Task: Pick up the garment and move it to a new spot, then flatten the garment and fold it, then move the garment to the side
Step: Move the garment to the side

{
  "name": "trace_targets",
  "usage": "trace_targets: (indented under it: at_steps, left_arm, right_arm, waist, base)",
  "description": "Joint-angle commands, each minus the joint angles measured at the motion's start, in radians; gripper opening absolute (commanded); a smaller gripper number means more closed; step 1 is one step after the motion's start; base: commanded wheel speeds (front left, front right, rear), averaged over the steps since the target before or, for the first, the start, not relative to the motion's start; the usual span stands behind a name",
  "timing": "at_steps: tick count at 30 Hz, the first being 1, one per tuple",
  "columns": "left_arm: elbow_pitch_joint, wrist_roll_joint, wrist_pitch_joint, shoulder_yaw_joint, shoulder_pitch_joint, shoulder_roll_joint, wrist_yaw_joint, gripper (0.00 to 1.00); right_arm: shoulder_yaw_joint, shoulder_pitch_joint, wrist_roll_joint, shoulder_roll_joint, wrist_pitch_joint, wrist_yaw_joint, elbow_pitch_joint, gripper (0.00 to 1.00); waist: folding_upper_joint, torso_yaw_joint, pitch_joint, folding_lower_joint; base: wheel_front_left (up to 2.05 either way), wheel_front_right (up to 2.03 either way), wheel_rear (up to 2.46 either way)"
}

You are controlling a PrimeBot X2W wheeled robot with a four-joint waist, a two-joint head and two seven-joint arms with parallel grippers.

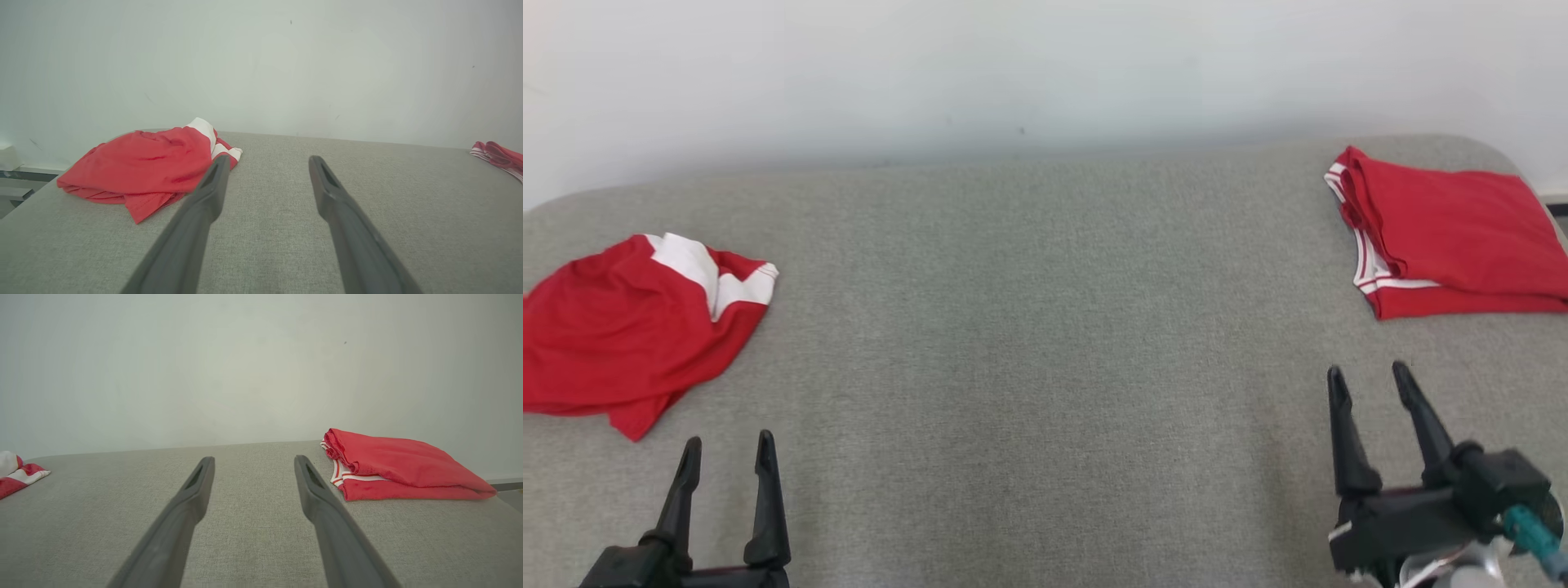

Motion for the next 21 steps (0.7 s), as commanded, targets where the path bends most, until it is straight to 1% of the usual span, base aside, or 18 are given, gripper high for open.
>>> trace_targets:
  at_steps: [1,6,11,16,21]
  left_arm:
    - [0.001,0.005,0.000,0.000,0.015,0.000,-0.001,1.00]
    - [0.005,0.011,0.000,-0.005,0.028,0.000,-0.004,1.00]
    - [0.014,0.013,0.000,-0.011,0.038,-0.001,-0.006,1.00]
    - [0.021,0.012,0.000,-0.018,0.044,-0.001,-0.007,1.00]
    - [0.017,0.016,0.000,-0.020,0.043,-0.001,-0.005,1.00]
  right_arm:
    - [-0.009,0.031,-0.018,0.017,0.003,-0.003,-0.020,1.00]
    - [-0.031,0.108,-0.054,0.055,0.026,-0.003,-0.084,1.00]
    - [-0.028,0.161,-0.082,0.078,0.048,-0.003,-0.140,1.00]
    - [-0.020,0.193,-0.096,0.089,0.069,-0.003,-0.173,1.00]
    - [-0.016,0.206,-0.085,0.092,0.081,-0.003,-0.182,1.00]
  waist:
    - [0.0001,0.016,-0.020,0.0003]
    - [0.0001,0.024,-0.039,0.0003]
    - [0.0001,0.028,-0.060,0.0003]
    - [0.0001,0.030,-0.072,0.0003]
    - [0.0001,0.032,-0.076,0.0003]
  base:
    - [0.00,0.00,0.00]
    - [0.00,0.00,0.00]
    - [0.00,0.00,0.00]
    - [0.00,0.00,0.00]
    - [0.00,0.00,0.00]
